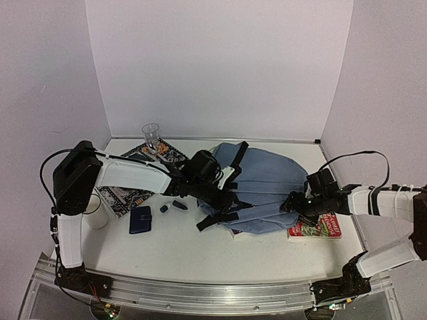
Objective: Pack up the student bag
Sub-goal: Adjust the student bag with the book.
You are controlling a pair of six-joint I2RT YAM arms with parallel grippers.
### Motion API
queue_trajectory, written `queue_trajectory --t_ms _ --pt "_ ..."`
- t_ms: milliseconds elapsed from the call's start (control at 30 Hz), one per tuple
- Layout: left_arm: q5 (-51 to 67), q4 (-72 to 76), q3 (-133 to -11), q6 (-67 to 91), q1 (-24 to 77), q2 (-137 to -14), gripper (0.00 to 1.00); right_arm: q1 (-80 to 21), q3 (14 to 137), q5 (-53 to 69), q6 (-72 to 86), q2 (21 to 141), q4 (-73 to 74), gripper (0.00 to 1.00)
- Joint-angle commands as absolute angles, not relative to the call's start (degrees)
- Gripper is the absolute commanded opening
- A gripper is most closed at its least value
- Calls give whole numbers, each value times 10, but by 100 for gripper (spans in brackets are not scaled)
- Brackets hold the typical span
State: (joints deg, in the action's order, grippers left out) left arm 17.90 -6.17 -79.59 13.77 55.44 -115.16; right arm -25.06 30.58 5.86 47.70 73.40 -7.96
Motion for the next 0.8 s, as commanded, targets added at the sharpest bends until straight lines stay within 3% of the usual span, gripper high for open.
queue_trajectory --t_ms 0,300,767 --pt "189 -62 -845 147 555 -1179 54 -254 305 128 445 752 -140 81" --pt "88 -124 -888 135 556 -1214 39 -254 312 157 417 764 -141 80" --pt "31 -149 -866 64 610 -1213 64 -254 338 174 408 801 -157 81"
